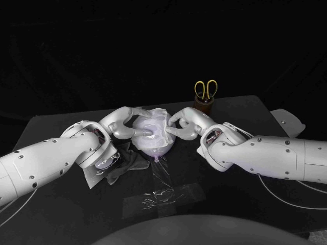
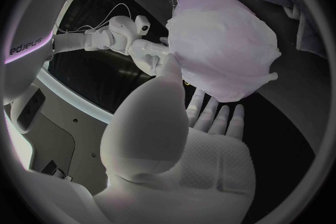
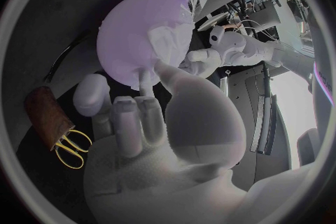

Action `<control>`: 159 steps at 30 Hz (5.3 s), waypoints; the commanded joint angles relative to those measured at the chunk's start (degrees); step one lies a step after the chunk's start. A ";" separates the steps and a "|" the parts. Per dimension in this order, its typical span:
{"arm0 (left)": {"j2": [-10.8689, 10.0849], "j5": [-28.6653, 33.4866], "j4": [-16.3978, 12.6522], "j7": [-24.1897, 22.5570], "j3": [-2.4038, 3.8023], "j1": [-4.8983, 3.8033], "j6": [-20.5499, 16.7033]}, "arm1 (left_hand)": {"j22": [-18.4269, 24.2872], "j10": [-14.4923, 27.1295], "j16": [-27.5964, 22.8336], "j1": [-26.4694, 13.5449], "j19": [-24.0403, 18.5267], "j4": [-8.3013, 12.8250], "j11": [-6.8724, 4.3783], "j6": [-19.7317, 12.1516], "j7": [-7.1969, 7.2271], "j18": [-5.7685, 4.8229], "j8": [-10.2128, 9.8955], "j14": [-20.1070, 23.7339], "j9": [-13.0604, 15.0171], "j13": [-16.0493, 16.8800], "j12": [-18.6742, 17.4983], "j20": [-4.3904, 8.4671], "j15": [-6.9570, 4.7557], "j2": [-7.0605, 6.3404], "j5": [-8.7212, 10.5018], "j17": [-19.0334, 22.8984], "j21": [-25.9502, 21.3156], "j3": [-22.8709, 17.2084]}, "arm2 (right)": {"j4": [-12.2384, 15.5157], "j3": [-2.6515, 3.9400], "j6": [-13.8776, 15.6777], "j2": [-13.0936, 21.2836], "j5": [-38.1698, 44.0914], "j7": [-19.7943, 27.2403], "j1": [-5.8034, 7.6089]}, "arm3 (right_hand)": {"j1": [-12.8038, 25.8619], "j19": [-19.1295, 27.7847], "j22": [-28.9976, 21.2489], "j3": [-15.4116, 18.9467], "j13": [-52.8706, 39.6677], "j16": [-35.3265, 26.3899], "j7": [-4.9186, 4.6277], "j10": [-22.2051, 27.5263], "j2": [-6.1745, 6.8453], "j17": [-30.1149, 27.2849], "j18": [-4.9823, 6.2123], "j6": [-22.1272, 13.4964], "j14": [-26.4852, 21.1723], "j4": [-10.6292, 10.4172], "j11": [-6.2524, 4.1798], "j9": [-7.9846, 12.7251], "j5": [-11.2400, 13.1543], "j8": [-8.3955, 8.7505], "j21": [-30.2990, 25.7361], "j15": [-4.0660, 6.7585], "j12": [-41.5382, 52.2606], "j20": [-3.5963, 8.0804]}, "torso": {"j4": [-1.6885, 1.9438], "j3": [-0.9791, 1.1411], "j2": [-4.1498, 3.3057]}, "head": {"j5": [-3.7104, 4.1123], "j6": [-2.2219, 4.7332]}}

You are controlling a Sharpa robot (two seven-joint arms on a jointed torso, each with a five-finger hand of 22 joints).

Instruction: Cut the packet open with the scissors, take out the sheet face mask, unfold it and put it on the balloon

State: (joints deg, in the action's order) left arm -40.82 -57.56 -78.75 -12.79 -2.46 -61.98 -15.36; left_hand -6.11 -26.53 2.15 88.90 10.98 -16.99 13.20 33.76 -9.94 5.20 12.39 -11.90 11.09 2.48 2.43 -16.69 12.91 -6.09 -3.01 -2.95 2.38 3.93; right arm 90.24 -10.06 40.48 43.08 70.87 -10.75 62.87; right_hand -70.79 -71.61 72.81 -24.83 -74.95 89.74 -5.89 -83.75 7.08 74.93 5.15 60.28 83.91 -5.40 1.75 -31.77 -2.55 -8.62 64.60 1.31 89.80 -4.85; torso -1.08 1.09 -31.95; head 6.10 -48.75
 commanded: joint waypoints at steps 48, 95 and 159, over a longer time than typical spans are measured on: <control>-0.01 0.20 -0.24 0.53 -0.17 0.15 1.66 | -0.02 -0.17 0.18 0.30 0.41 0.18 0.09 0.24 -5.16 1.03 0.09 -0.27 -0.02 0.07 0.07 0.02 0.08 1.13 0.25 -0.06 0.31 -0.61 | 2.54 -0.03 6.03 5.35 -5.66 1.84 -0.23 | -5.33 -1.82 1.70 -5.97 -15.05 0.26 2.67 -6.25 -3.04 15.07 0.73 6.21 6.09 5.51 -2.67 -2.70 -0.23 -4.85 1.46 2.47 0.20 1.52 | 0.02 -0.04 0.00 | 0.30 0.16; 0.16 0.48 -0.26 0.51 -0.19 0.15 1.77 | -0.02 -0.12 0.17 0.43 0.42 0.20 0.10 0.22 -5.17 1.10 0.07 -0.26 -0.03 0.07 0.07 0.01 0.08 1.29 0.25 -0.06 0.31 -0.67 | 2.55 -0.06 0.21 1.10 -4.67 2.63 -0.43 | 1.69 -0.08 0.76 2.20 -15.05 0.26 -1.19 -6.25 1.69 15.07 1.15 -1.26 6.09 -0.82 0.80 0.68 -0.22 1.48 -1.27 -0.55 0.20 -0.65 | 0.00 -0.01 0.02 | 0.17 0.43; 0.12 0.86 -0.29 0.50 -0.20 0.16 1.85 | 0.00 -0.09 0.15 0.64 0.41 0.23 0.12 0.21 -5.19 1.18 0.04 -0.29 -0.04 0.06 0.06 0.01 0.10 1.63 0.25 -0.07 0.31 -0.81 | 5.39 -0.01 5.86 6.83 -2.82 2.17 -0.84 | -3.15 -1.53 2.56 -10.01 -15.05 0.26 2.26 -6.25 -2.34 15.07 0.91 4.63 6.09 6.99 -2.38 -4.82 -0.23 -5.34 -0.14 2.31 0.20 1.92 | -0.10 0.07 0.05 | 0.35 0.49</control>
State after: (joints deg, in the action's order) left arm -40.81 -56.76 -78.98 -12.70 -2.48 -62.00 -15.13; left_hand -6.10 -26.53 2.15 89.63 10.98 -16.83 13.20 33.65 -9.83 5.20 12.16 -11.90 11.00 2.48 2.43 -16.69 12.91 -4.91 -3.01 -2.94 2.38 3.45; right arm 95.35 -10.08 47.23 49.78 69.65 -11.00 62.00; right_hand -74.44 -73.14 74.91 -34.60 -74.95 89.60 -3.74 -83.84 4.80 74.95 5.23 65.10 84.03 1.56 -0.21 -36.41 -2.50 -13.75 64.62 3.29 89.71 -3.07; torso -1.17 1.15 -31.89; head 6.40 -48.32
